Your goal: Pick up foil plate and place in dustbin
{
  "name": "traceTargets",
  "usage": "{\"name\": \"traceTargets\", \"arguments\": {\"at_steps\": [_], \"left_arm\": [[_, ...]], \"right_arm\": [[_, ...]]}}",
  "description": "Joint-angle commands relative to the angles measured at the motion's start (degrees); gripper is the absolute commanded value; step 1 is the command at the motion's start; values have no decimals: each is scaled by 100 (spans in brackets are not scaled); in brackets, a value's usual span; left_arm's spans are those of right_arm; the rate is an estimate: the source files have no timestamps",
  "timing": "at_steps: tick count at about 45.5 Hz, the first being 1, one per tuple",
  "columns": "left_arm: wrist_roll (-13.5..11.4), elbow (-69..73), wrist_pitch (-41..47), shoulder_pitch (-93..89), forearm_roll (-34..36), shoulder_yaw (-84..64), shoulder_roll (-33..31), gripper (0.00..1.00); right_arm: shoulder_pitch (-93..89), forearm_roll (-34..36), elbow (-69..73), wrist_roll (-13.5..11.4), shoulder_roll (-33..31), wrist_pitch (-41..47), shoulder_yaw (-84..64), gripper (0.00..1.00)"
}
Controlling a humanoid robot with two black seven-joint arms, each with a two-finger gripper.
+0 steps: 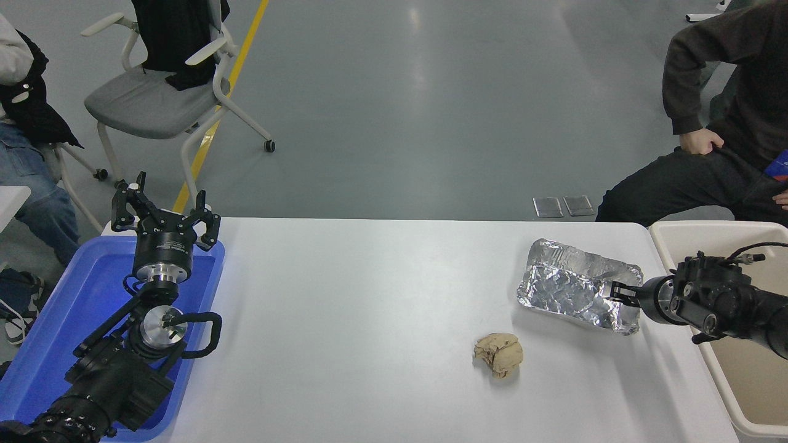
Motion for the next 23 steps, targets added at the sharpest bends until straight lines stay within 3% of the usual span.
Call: {"name": "traceTargets", "arguments": {"at_steps": [1, 23], "left_arm": [[0, 1, 0, 0, 0, 0, 0, 99], [0, 1, 0, 0, 0, 0, 0, 99]], "right_arm": [[-52, -8, -52, -3, 11, -33, 65, 0], [563, -52, 456, -11, -112, -95, -23, 0]]}}
